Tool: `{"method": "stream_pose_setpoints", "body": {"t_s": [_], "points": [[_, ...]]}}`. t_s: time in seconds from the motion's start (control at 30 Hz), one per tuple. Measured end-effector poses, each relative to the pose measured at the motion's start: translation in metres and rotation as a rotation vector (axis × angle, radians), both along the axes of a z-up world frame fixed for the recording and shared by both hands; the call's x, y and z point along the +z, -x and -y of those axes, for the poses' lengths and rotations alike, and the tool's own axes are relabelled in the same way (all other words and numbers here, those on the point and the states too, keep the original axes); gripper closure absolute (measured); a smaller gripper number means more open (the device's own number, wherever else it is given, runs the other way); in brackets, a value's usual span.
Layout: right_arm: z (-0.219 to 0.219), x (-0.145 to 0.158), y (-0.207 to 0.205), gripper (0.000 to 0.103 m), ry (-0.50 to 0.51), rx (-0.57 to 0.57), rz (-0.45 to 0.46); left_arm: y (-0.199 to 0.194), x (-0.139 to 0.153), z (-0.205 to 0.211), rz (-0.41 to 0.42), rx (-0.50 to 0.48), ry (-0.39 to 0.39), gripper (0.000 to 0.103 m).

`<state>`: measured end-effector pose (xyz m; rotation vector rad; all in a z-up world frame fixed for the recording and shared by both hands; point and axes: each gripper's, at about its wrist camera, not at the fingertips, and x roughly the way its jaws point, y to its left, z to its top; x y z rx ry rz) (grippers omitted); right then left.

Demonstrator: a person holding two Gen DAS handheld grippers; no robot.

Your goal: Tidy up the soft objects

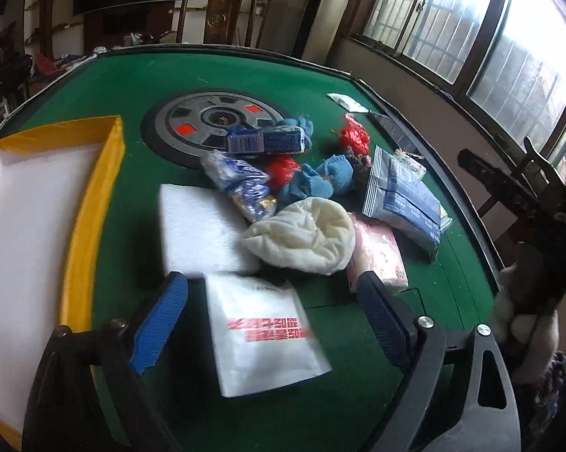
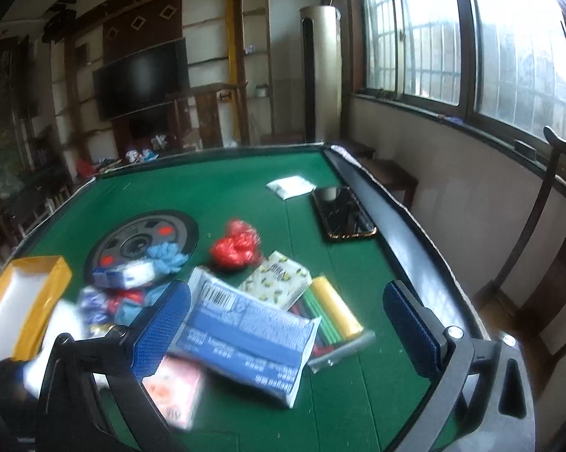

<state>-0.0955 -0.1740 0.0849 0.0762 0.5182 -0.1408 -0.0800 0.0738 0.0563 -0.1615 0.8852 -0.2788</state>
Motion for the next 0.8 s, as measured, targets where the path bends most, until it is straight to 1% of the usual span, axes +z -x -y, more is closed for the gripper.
{"method": "stream_pose_setpoints", "body": {"t_s": [0.07,0.13,0.2,0.23,0.3,0.37,0.43,0.53,0.6,0.7,0.73,0.8], "points": [[0.002,-0.009,-0.004,0.002,-0.007,-0.028,0.024,0.010,0.007,-0.021,0.018,0.009,0.004,0.010],[0.006,-0.018,-0.004,0.002,-0.024,-0.055,0.038,0.014,0.010,-0.034,0.029,0.027,-0.034,0.010],[0.011,-0.025,-0.001,0.002,-0.036,-0.073,0.044,0.014,0.008,-0.037,0.023,0.026,-0.053,0.010],[0.013,-0.027,-0.002,0.002,-0.039,-0.078,0.025,0.013,0.006,-0.034,0.010,0.019,-0.052,0.010],[0.018,-0.024,0.003,0.002,-0.059,-0.076,0.042,0.015,-0.001,-0.030,-0.016,-0.007,-0.041,0.010],[0.021,-0.022,0.007,0.002,-0.056,-0.084,0.050,0.017,-0.008,-0.018,-0.033,-0.030,-0.038,0.010],[0.021,-0.025,0.006,0.002,-0.055,-0.075,0.029,0.016,-0.016,-0.005,-0.057,-0.051,-0.046,0.010],[0.020,-0.027,0.005,0.002,-0.062,-0.057,0.006,0.012,-0.023,0.004,-0.078,-0.055,-0.056,0.010],[0.019,-0.028,0.006,0.002,-0.063,-0.050,-0.001,0.004,-0.022,0.003,-0.070,-0.032,-0.053,0.010],[0.018,-0.030,0.006,0.002,-0.062,-0.045,-0.011,-0.016,-0.022,-0.004,-0.051,0.031,-0.043,0.010],[0.018,-0.030,0.006,0.002,-0.063,-0.044,-0.013,-0.023,-0.025,-0.006,-0.054,0.044,-0.038,0.010],[0.018,-0.030,0.006,0.002,-0.065,-0.043,-0.015,-0.037,-0.031,-0.009,-0.073,0.072,-0.060,0.010]]}}
